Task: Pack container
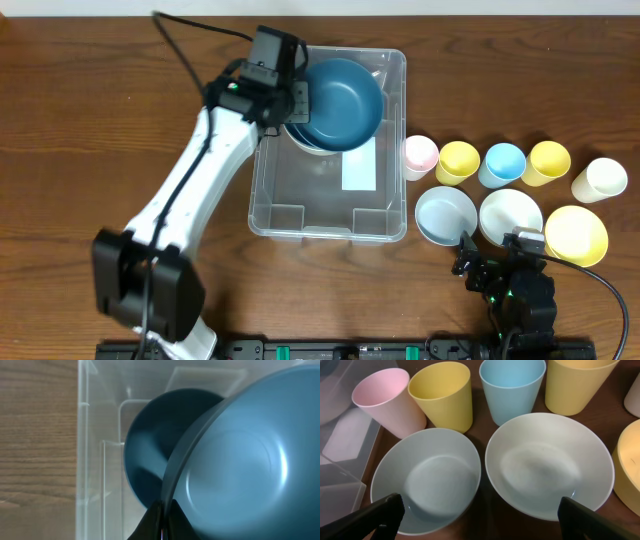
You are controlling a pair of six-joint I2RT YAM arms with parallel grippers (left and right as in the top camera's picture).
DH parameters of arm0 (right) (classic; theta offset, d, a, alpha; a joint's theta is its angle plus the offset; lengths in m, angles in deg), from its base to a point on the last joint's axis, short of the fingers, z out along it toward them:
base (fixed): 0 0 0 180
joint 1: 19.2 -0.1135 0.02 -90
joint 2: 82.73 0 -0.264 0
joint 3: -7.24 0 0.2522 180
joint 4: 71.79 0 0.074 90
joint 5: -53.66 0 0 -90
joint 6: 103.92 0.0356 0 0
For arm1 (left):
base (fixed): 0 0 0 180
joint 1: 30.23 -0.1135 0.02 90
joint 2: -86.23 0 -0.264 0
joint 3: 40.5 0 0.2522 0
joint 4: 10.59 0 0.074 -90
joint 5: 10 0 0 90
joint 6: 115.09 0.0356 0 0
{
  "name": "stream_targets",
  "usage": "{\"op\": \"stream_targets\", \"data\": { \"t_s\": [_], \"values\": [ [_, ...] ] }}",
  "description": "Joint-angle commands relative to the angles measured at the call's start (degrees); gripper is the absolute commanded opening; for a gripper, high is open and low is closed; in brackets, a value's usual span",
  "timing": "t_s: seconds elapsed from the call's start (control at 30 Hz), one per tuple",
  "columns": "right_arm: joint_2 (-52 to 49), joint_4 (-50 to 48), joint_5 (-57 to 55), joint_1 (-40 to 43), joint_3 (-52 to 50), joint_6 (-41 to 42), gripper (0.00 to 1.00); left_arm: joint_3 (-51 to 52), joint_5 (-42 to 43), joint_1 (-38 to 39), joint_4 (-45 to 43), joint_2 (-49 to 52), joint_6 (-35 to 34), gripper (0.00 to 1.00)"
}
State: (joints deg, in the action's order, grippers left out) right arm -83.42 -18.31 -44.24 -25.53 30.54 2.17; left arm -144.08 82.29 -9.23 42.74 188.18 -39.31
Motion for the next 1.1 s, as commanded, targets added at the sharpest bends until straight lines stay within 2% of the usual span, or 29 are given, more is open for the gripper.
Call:
{"op": "stream_targets", "data": {
  "t_s": [0.0,0.07,0.13,0.23,0.3,0.4,0.63,0.8,0.87,0.93,1.07],
  "values": [
    [0.35,0.11,-0.22,0.37,-0.24,0.59,0.99,-0.63,-2.97,-0.17,-2.01,1.11,-1.05,0.06],
    [0.35,0.11,-0.22,0.37,-0.24,0.59,0.99,-0.63,-2.99,-0.17,-2.56,1.27,-1.03,0.08],
    [0.35,0.11,-0.22,0.37,-0.24,0.59,0.99,-0.98,-2.97,-0.26,-2.34,0.92,-1.05,0.17],
    [0.35,0.11,-0.22,0.37,-0.24,0.59,0.99,-2.29,-2.99,-0.37,-0.59,-0.96,-1.05,0.41],
    [0.35,0.11,-0.22,0.37,-0.24,0.59,0.99,-3.82,-2.99,-0.46,1.51,-3.26,-1.05,0.62],
    [0.35,0.11,-0.22,0.37,-0.24,0.59,0.99,-6.58,-3.78,-0.79,5.73,-8.13,-0.83,0.64],
    [0.35,0.11,-0.22,0.37,-0.24,0.59,0.99,-9.84,-13.27,-4.44,17.77,-23.17,-0.85,0.70],
    [0.35,0.11,-0.22,0.37,-0.24,0.59,0.99,-9.84,-13.97,-8.57,23.02,-32.33,-0.83,0.78],
    [0.35,0.11,-0.22,0.37,-0.24,0.59,0.99,-9.84,-13.97,-9.79,24.26,-34.62,-0.83,0.84],
    [0.35,0.11,-0.22,0.37,-0.24,0.59,0.99,-9.84,-13.97,-11.06,25.42,-37.13,-0.83,1.00],
    [0.35,0.11,-0.22,0.37,-0.24,0.59,0.99,-9.81,-13.94,-11.67,26.69,-40.35,-0.85,0.98]
  ]
}}
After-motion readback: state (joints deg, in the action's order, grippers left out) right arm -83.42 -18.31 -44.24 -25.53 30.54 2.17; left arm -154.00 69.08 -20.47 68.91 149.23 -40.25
